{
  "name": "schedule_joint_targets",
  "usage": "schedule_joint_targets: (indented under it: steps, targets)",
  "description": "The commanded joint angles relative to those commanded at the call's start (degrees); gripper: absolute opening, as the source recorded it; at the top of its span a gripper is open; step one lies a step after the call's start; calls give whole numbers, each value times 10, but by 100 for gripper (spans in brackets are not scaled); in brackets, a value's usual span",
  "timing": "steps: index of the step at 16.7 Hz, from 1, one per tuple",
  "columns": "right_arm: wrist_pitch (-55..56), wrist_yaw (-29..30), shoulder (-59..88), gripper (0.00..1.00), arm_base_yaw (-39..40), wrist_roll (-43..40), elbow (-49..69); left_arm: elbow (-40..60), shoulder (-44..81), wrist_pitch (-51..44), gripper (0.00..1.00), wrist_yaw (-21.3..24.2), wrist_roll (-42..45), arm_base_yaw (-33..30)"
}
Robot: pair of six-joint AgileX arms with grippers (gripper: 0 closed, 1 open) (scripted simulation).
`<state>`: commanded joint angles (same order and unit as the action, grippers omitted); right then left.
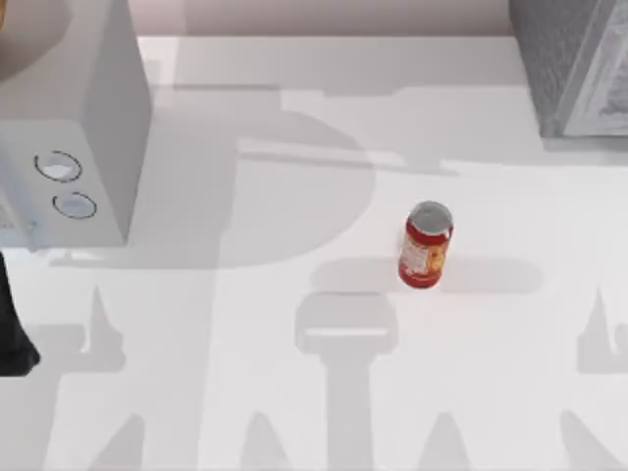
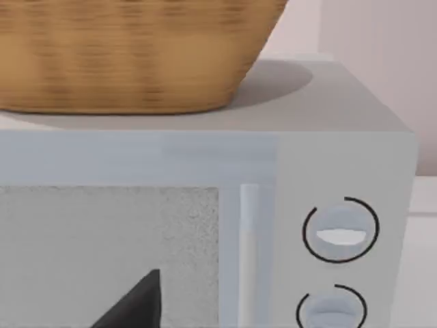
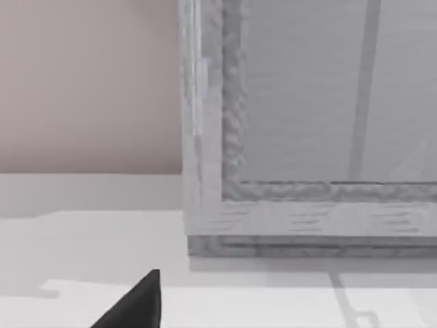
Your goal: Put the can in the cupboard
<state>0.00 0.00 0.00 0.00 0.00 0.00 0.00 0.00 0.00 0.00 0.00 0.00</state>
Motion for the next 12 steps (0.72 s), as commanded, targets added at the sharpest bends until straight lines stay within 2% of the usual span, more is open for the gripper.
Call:
schedule_joint_targets:
  steps: [5,12]
  targets:
    - [31,14,22,100,13,6,15,0,0,0,100,0,0,0]
    - [231,114,250,100,112,13,84,0,0,0,100,0,0,0]
